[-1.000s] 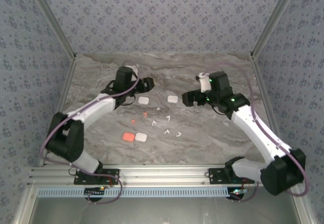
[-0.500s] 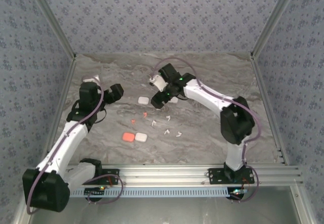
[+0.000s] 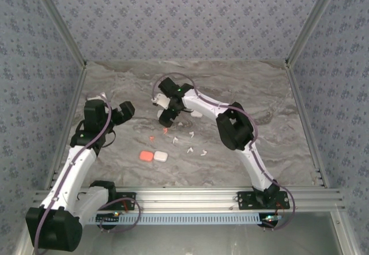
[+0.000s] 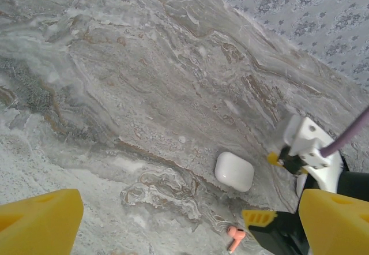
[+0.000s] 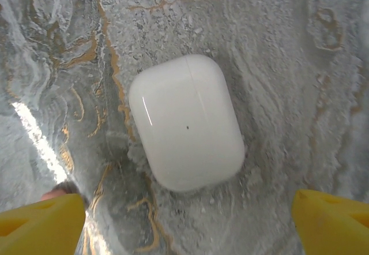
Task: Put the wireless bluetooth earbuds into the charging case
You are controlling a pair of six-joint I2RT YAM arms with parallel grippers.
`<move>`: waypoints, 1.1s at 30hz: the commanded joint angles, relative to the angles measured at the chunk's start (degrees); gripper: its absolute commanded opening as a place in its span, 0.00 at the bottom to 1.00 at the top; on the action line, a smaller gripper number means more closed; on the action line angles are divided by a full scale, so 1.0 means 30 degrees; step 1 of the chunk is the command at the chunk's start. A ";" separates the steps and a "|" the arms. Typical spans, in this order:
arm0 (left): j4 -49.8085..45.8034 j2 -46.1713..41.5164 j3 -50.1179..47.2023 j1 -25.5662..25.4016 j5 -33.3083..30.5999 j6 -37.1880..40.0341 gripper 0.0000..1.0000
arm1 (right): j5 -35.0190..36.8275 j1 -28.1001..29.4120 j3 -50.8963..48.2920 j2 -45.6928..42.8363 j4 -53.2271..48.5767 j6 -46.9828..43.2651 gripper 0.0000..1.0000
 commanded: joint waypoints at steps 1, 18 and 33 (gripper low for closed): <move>-0.0238 -0.0344 -0.0039 0.0190 0.0026 0.0155 0.96 | 0.0203 0.0154 0.1560 0.1073 -0.1329 -0.0649 0.95; -0.0161 -0.0372 -0.0019 0.0189 0.0158 -0.0081 0.98 | 0.0456 0.0354 0.4331 0.3491 -0.2141 -0.0624 0.62; 0.1481 -0.0217 0.0286 0.0199 0.4506 0.0216 0.94 | 0.1137 -0.0727 -0.4694 -0.6355 0.3539 -0.0649 0.42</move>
